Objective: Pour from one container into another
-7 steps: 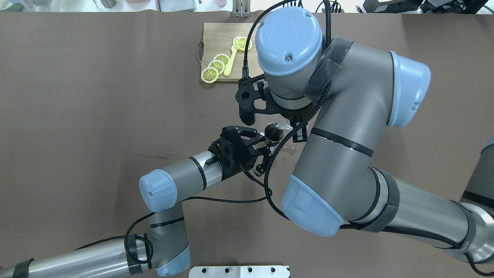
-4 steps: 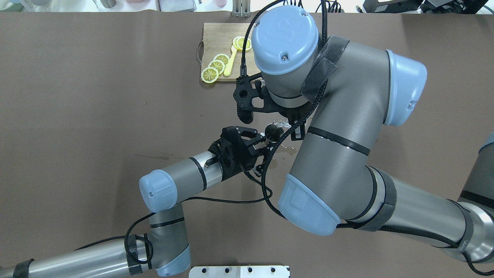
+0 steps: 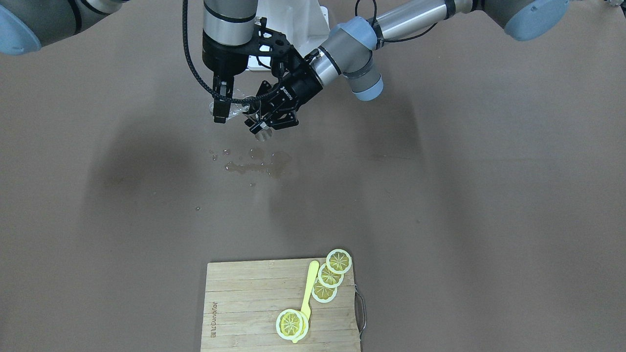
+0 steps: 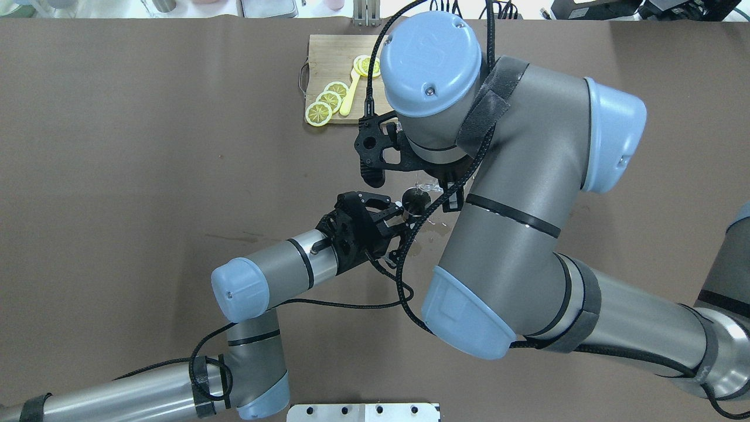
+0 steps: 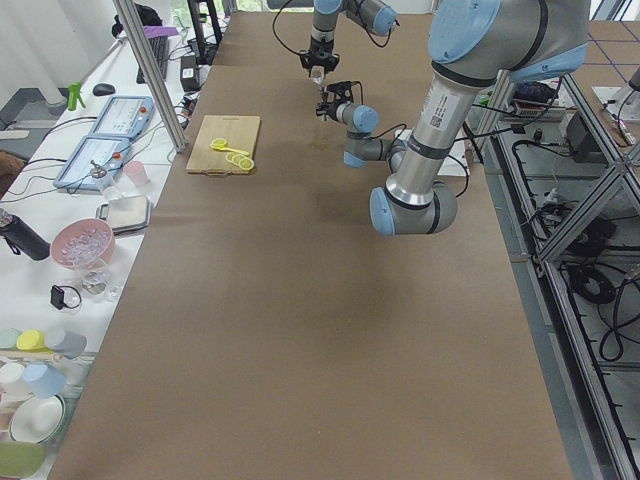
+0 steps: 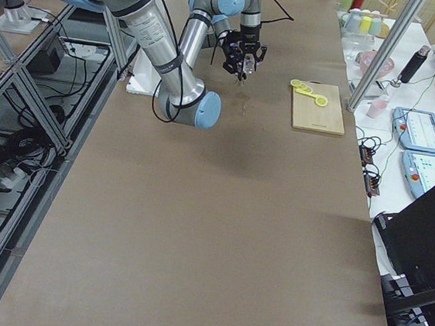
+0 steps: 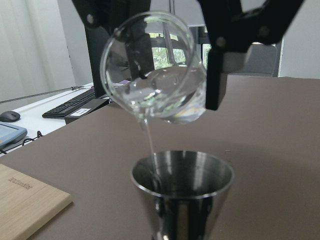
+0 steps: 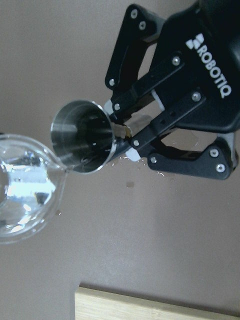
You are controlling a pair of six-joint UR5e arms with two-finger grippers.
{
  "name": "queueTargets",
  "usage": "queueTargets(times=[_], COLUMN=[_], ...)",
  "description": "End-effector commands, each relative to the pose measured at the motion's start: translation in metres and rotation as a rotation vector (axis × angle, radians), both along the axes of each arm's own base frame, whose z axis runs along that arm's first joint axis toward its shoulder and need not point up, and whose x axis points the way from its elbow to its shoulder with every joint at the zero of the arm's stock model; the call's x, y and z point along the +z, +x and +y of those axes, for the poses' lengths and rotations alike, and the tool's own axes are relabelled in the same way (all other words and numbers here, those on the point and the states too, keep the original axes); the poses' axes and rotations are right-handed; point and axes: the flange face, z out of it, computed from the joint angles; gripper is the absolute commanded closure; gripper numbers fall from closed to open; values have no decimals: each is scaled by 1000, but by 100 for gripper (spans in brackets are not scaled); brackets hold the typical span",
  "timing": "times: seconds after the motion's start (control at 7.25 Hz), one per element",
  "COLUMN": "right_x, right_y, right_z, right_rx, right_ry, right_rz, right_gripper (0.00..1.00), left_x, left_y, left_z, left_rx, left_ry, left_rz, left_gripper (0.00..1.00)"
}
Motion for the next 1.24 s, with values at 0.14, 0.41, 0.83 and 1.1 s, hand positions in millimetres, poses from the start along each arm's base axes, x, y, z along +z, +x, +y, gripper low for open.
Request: queueTargets(times=[0.14,0.41,0.83,1.1], right_x=[-1,-1,-1,-3], right_y=[-3,-3,-3,-1], right_z=[2,3,2,4], right_rx=[-1,-1,-1,-2], right_ry=[10,9,12,22], right_rz=[4,3,-2,-19], right_gripper=[100,100,100,100], left_x=[1,0,1,2], left_y=[0,0,-1,-1], left_z=[0,0,0,0], left_rx=[0,0,0,0], left_ry=[0,0,0,-1], left_rz=[-1,0,-1,-3], left_gripper=[100,100,100,100])
